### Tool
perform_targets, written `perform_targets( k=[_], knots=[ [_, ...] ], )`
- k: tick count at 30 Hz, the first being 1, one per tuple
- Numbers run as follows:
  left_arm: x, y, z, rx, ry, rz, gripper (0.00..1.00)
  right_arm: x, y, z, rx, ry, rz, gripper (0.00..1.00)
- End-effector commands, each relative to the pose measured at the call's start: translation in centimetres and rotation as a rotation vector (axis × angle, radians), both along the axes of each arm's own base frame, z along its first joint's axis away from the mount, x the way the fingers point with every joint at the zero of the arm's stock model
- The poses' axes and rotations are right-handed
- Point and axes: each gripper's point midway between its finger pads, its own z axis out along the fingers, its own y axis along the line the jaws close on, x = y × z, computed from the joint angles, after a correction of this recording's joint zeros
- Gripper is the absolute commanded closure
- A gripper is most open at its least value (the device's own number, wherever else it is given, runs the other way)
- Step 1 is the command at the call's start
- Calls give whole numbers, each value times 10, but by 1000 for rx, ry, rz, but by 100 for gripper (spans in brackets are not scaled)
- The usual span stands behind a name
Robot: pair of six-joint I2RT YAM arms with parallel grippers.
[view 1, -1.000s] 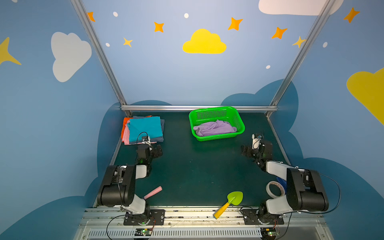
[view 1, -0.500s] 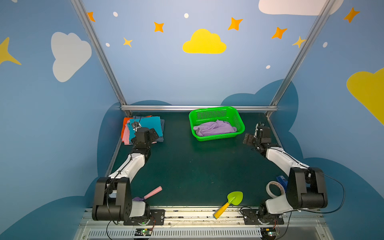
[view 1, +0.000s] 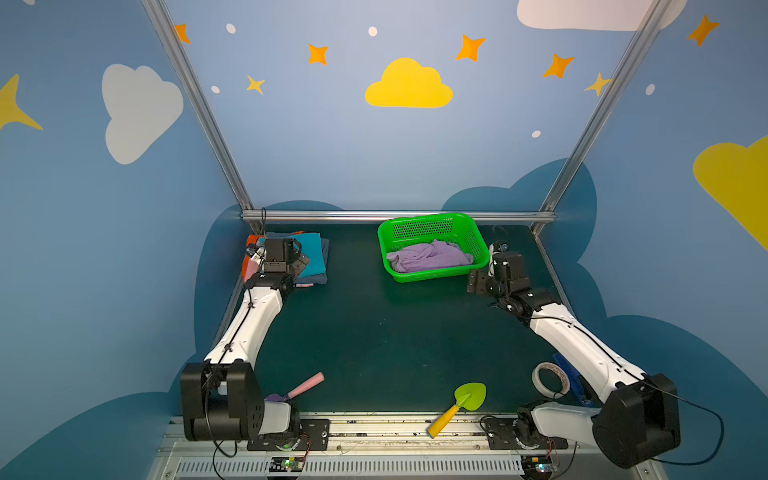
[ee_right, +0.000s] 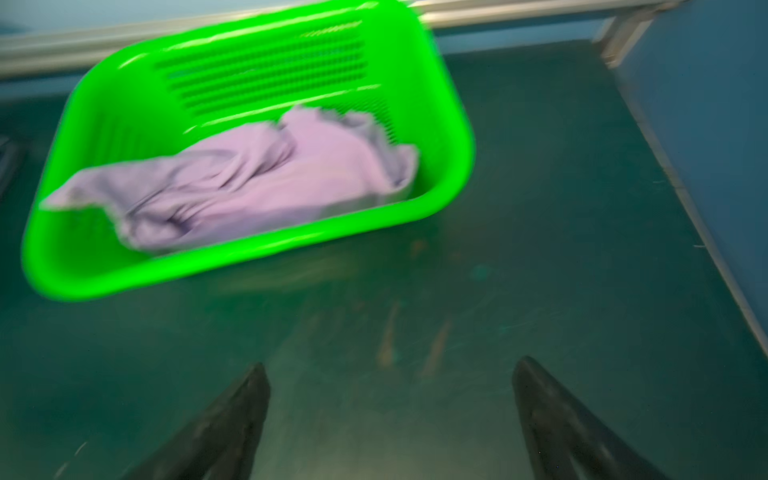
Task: Fold and stack the t-shirts
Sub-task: 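Move both grippers forward toward the green basket with the lavender shirt, then lower the right gripper into the basket and grasp the lavender shirt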
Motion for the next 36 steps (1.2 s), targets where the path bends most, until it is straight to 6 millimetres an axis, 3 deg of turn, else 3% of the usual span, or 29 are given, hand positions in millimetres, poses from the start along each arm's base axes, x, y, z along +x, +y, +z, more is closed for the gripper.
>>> perform_targets(
  k=[1, 7, 12, 16, 19, 21, 24, 28, 32, 36],
  knots=[
    [-2, -51, -39, -46, 175, -187, 5, -25, 32, -14, 24, 92, 143, 18],
    [14, -127, -74, -90, 236, -358, 7, -36, 73, -20, 85, 107, 272, 32],
    [38, -181, -69, -115, 231, -489, 11, -13, 115, -16, 151, 68, 382, 46],
    [42, -198, -67, -145, 238, -535, 13, 16, 155, -15, 144, 120, 460, 56],
    [34, -193, -64, -126, 249, -538, 13, 40, 188, -18, 142, 160, 507, 55],
    [26, -185, -60, -90, 259, -536, 13, 55, 209, -22, 136, 176, 530, 50],
    [15, -167, -52, -39, 272, -519, 13, 78, 235, -36, 121, 204, 537, 33],
    [5, -138, -43, -19, 294, -463, 12, 92, 261, -56, 90, 250, 546, 30],
    [5, -124, -36, -63, 256, -422, 11, 78, 277, -81, 58, 335, 592, 30],
    [5, -116, -36, -80, 265, -398, 11, 44, 261, -91, 6, 482, 583, 32]
  ],
)
